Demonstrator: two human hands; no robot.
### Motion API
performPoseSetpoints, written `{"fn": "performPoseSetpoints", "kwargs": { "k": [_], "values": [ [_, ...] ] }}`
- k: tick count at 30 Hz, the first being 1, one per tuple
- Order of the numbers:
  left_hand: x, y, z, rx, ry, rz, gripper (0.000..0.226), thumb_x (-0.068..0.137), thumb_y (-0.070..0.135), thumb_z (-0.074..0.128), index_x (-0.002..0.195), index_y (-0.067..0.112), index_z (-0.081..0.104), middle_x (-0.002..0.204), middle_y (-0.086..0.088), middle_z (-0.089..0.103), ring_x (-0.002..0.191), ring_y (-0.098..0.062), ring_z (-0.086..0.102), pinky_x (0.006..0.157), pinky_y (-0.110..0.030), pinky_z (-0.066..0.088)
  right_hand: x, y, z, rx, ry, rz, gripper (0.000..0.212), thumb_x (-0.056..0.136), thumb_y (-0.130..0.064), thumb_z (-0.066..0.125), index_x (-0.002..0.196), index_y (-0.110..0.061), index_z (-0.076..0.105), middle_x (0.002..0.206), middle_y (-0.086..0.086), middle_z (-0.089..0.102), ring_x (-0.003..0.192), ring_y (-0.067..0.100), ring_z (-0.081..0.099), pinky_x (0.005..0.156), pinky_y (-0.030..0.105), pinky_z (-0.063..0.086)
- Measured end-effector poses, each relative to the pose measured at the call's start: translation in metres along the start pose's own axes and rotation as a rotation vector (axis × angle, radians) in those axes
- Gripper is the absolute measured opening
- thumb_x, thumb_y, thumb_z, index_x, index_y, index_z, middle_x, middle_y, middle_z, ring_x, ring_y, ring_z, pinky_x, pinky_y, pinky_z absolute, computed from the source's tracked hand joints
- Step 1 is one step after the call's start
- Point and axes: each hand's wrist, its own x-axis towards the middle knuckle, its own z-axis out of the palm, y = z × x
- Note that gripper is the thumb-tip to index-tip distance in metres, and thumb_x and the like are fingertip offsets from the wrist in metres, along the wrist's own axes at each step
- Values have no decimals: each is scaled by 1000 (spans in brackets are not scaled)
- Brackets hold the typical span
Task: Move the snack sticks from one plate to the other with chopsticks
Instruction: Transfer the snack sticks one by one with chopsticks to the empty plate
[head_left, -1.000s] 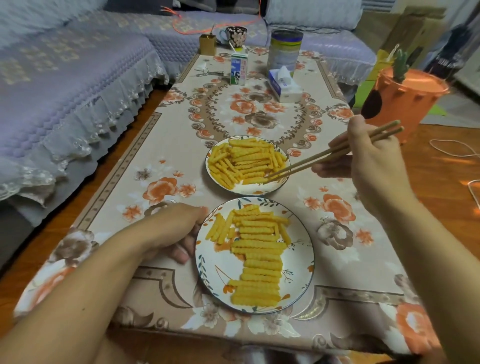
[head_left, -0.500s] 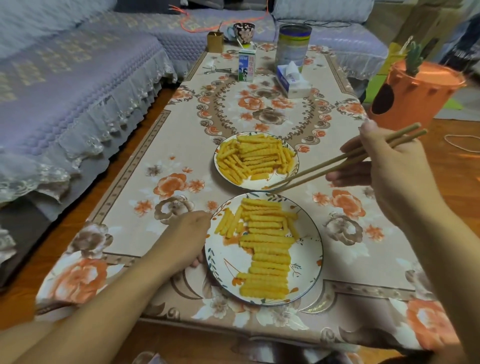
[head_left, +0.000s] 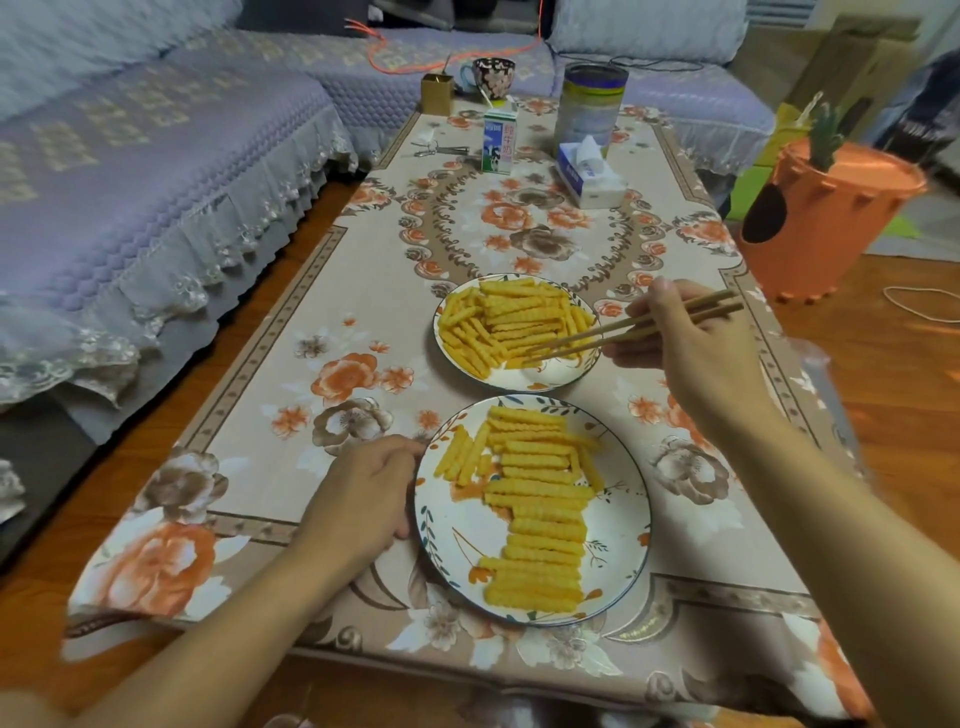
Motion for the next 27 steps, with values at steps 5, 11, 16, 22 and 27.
{"fn": "performPoseSetpoints", "kwargs": {
  "k": [5, 11, 16, 22, 27],
  "values": [
    [1, 1, 0, -11, 1, -2, 37, 99, 13, 39, 81, 27, 69, 47, -9, 59, 40, -15, 53, 51, -29, 42, 1, 0, -5, -33, -4, -2, 43, 110, -31, 44, 95, 4, 66, 81, 29, 71, 68, 35, 76, 64, 40, 65],
    [0, 5, 0, -6, -20, 5, 36, 99, 16, 39, 82, 27, 69, 46, -7, 59, 37, -14, 51, 54, -31, 43, -3, 2, -4, -62, -47, 9, 42, 109, -34, 43, 98, 1, 65, 85, 28, 71, 73, 35, 76, 65, 37, 65],
    [2, 7, -1, -2, -45, -15, 36, 99, 16, 39, 89, 26, 72, 46, -2, 59, 39, -14, 52, 50, -29, 45, -11, -28, -13, 56, -63, -28, 47, 111, -33, 37, 94, 2, 62, 77, 23, 72, 71, 38, 74, 68, 44, 65],
    [4, 6, -2, 17, -64, -28, 37, 99, 19, 38, 87, 25, 72, 50, -8, 61, 39, -14, 54, 50, -29, 45, -53, -47, -11, -27, -431, -25, 49, 104, -35, 39, 87, 5, 61, 74, 27, 67, 65, 40, 73, 66, 54, 62],
    [4, 6, -3, 31, -74, -19, 38, 100, 20, 36, 88, 23, 72, 52, -7, 62, 41, -15, 56, 53, -29, 47, -58, -42, -3, -26, -513, -115, 48, 98, -41, 43, 89, 1, 65, 74, 24, 68, 65, 37, 72, 63, 52, 58]
  ]
}}
